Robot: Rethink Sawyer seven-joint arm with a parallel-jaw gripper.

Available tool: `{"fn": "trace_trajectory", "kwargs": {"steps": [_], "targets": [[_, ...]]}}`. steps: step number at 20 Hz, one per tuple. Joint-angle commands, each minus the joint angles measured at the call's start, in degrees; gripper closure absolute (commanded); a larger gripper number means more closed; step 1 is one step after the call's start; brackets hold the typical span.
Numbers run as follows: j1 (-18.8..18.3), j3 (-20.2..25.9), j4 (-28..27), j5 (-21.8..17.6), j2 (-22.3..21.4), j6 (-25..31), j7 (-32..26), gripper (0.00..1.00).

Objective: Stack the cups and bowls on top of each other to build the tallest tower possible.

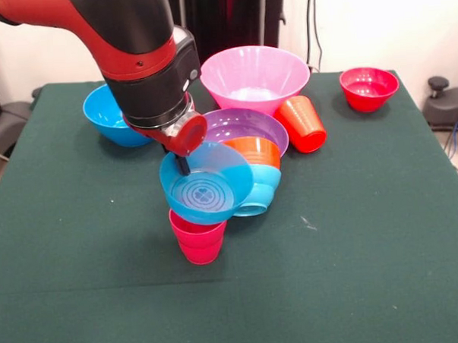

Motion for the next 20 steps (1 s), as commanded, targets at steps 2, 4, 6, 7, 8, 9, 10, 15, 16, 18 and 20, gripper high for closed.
{"fn": "trace_trajectory", "kwargs": {"steps": [2,4,6,7,8,9,10,15,16,18,20], "targets": [[1.2,1.8,1.0,-1.8,2.4,-2.0,3.1,1.0],[1.2,1.9,0.8,-1.7,2.5,-1.9,3.1,1.0],[1.2,1.8,0.7,-1.5,2.7,-2.2,3.2,1.0],[1.1,1.9,0.6,-1.5,2.8,-2.4,3.2,1.0],[1.1,1.9,0.6,-1.4,3.0,-2.7,3.2,1.0],[1.0,2.0,0.3,-1.4,3.2,-2.8,3.1,1.0],[0.9,2.0,0.2,-1.4,3.4,-2.9,3.0,1.0],[0.8,2.0,-0.2,-1.2,4.0,-3.4,3.1,1.0],[0.9,2.0,-0.3,-1.1,4.1,-3.4,3.2,1.0],[1.0,2.0,-0.4,-1.0,4.1,-3.3,3.4,1.0],[1.1,1.9,-0.7,-0.9,4.1,-3.0,3.6,1.0]]}}
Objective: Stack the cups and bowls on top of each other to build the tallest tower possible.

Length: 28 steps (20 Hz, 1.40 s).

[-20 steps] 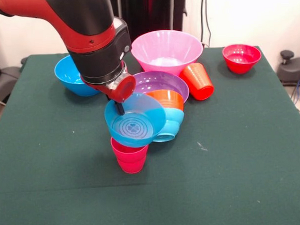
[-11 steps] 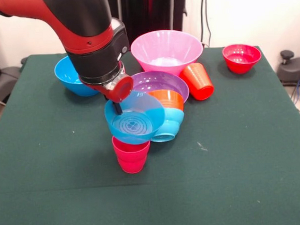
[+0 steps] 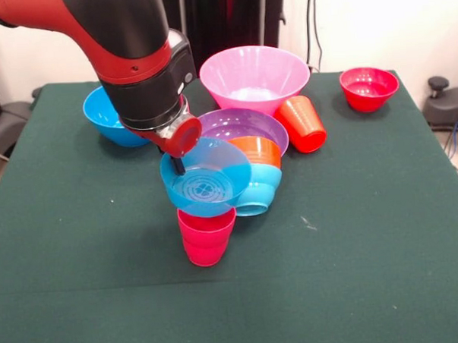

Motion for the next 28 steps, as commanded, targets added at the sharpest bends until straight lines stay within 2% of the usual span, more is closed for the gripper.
{"fn": "trace_trajectory", "kwargs": {"steps": [1,8,11,19,28], "targets": [[1.2,2.8,-0.6,-0.9,3.4,-2.9,3.7,1.0],[1.8,2.3,-1.1,-0.3,1.5,0.7,4.5,1.0],[2.4,1.9,-2.8,-0.2,2.3,1.3,5.3,1.0],[3.6,1.1,-4.6,0.1,4.9,-1.0,6.9,1.0],[4.1,0.6,-5.4,0.8,5.5,-0.8,7.2,1.0]]}}
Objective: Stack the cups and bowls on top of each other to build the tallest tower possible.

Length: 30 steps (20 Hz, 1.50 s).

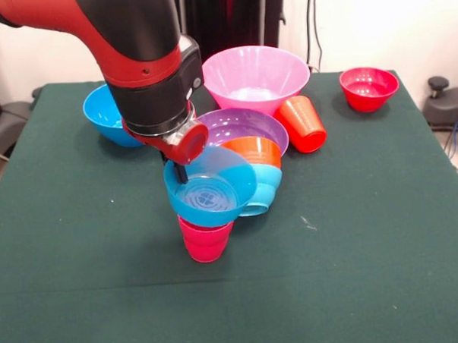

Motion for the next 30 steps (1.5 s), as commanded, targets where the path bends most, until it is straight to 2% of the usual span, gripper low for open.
{"fn": "trace_trajectory", "kwargs": {"steps": [1,9,30], "targets": [[1.6,2.1,-1.7,0.5,4.2,-1.1,7.2,1.0],[1.7,2.1,-0.2,1.2,4.0,-2.6,7.0,1.0],[1.3,1.0,1.3,0.2,3.1,-3.8,6.3,1.0]]}}
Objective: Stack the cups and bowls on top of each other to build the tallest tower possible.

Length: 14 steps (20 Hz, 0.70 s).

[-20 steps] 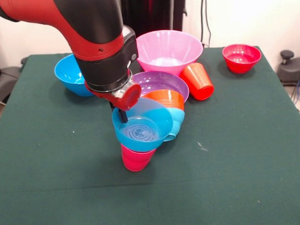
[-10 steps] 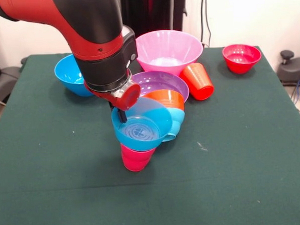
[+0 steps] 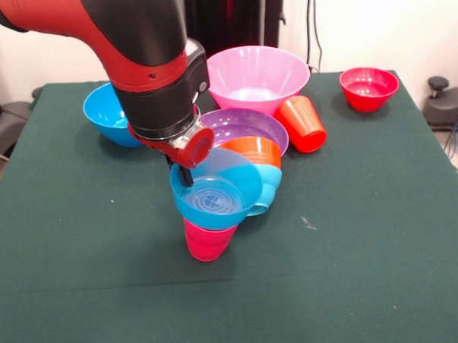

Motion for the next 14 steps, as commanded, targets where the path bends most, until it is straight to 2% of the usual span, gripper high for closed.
{"fn": "trace_trajectory", "kwargs": {"steps": [1,7,14], "targets": [[0.5,1.6,1.5,-1.0,2.7,-3.9,5.6,1.0],[0.1,2.0,1.8,-1.4,2.6,-6.0,4.7,1.0],[-0.3,2.3,3.0,-1.2,1.3,-5.1,3.7,1.0]]}}
